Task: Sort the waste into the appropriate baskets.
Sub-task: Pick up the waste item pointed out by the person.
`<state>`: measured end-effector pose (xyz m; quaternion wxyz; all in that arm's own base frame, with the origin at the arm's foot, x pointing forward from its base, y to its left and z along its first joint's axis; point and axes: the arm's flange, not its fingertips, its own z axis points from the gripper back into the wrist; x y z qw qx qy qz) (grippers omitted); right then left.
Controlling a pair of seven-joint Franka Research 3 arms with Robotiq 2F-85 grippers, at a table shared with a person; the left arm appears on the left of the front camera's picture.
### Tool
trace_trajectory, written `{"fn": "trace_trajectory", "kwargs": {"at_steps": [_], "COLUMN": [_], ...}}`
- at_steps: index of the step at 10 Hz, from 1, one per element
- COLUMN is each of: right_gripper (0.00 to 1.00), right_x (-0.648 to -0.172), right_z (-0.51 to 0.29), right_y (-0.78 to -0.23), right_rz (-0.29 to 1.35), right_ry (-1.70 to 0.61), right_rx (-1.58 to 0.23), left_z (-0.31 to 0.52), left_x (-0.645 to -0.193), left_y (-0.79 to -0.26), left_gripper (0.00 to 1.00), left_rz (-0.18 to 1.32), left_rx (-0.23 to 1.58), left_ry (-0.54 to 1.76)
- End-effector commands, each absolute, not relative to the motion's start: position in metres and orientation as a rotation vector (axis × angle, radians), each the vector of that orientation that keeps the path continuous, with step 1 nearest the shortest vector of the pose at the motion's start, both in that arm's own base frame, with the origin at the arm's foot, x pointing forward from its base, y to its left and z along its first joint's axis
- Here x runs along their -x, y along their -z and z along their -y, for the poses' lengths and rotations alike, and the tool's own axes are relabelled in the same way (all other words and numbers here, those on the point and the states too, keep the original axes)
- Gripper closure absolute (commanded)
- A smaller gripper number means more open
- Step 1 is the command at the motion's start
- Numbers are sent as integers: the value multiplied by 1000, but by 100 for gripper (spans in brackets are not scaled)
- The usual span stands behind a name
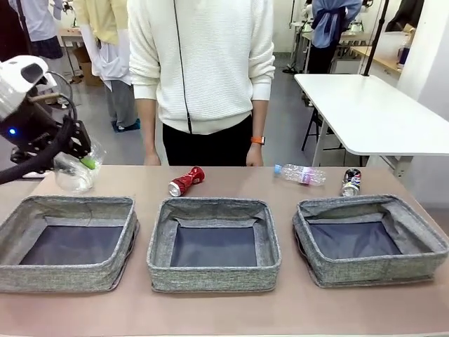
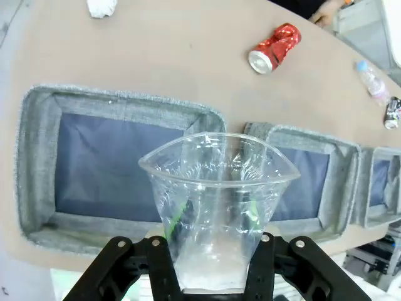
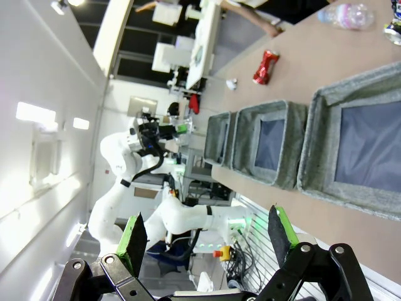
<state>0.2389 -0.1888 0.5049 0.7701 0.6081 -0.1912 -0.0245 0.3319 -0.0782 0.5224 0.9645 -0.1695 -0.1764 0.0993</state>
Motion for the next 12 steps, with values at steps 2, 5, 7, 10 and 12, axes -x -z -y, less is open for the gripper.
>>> {"fn": "trace_trajectory", "kwargs": {"at_steps": [2,5,7,10,12], "right_gripper": [0,0,0,0,0], "right_x": [-239,-239,-239,-239,-239], "right_z": [189,189,189,189,189], "right_y": [-506,-506,-506,-506,-506], "right_rz": [432,432,432,432,432], "right_ry": [30,30,30,30,30], "right_rx": [-1322,-1322,-1322,-1322,-1322], "left_z": [72,144,229,335,375], "left_x": [-364,-353,-358,-372,-373], "left_y": [-538,-585,-658,-720,-750], "left_gripper": [59,59,59,59,59], "left_rz": [305,357,275,199,152], "left_rx": [359,382,350,293,278], "left_ry": [-222,-143,-2,52,61]}}
